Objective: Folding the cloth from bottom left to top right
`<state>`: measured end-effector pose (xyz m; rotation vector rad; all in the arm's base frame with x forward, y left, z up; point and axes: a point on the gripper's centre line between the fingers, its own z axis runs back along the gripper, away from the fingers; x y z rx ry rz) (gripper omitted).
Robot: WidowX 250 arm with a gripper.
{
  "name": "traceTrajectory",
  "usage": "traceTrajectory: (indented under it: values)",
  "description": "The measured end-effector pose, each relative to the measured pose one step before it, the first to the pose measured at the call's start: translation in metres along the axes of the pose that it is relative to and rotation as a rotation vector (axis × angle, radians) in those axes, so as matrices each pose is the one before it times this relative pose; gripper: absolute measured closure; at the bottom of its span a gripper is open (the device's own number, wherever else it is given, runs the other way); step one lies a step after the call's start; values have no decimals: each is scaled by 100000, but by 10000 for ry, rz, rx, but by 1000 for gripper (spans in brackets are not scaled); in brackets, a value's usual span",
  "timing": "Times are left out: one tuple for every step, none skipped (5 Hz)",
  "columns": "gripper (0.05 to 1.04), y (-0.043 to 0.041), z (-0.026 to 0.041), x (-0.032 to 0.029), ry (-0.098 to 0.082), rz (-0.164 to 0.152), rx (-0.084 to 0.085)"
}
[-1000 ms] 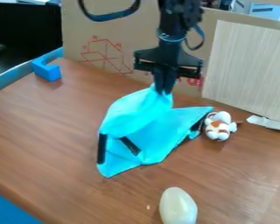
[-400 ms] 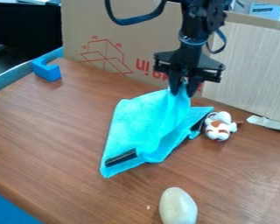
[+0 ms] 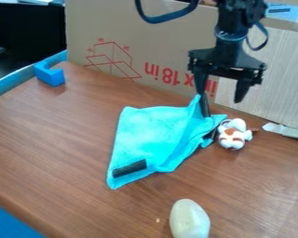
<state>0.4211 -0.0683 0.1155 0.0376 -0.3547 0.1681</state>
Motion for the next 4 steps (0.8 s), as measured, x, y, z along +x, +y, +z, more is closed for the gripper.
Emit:
traceTrajectory:
  values:
    - [81,-1223,635,188,57,-696,-405]
    - [83,-106,259,-939,263,-2201,-541]
    - [83,2747,1888,-2240,497,-2201,-612]
    - [84,2590,2411,-4449,609,-1506,-409]
